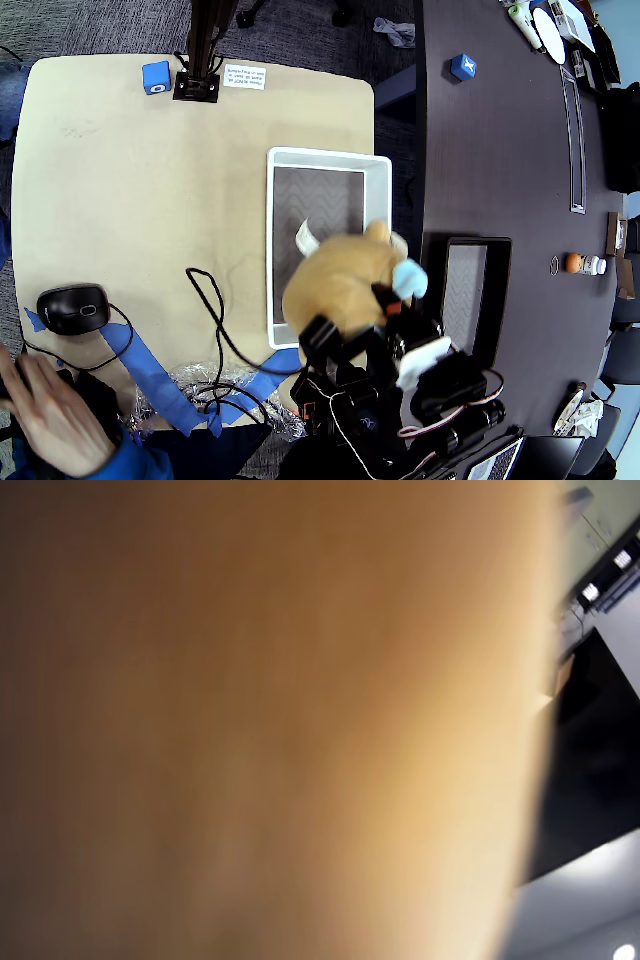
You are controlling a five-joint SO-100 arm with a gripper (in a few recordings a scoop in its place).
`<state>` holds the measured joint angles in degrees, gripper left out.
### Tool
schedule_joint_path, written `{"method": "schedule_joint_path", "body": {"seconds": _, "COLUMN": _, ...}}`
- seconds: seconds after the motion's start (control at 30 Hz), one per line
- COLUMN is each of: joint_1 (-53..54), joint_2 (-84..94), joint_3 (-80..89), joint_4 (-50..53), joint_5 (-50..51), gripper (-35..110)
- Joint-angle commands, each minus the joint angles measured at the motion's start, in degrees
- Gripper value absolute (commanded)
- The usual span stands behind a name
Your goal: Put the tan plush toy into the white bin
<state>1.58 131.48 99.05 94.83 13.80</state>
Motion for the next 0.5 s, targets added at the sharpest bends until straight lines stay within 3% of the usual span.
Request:
{"method": "schedule_joint_path", "body": {"seconds": 0.0, "joint_1": 0.53, "joint_2": -0.70, "joint_3": -1.93, "joint_4": -3.69, "joint_5": 0.53, "gripper": 0}}
{"method": "schedule_joint_path", "body": {"seconds": 0.47, "joint_1": 8.53, "joint_2": -8.70, "joint_3": -2.46, "joint_4": -7.21, "joint_5": -0.18, "gripper": 0}}
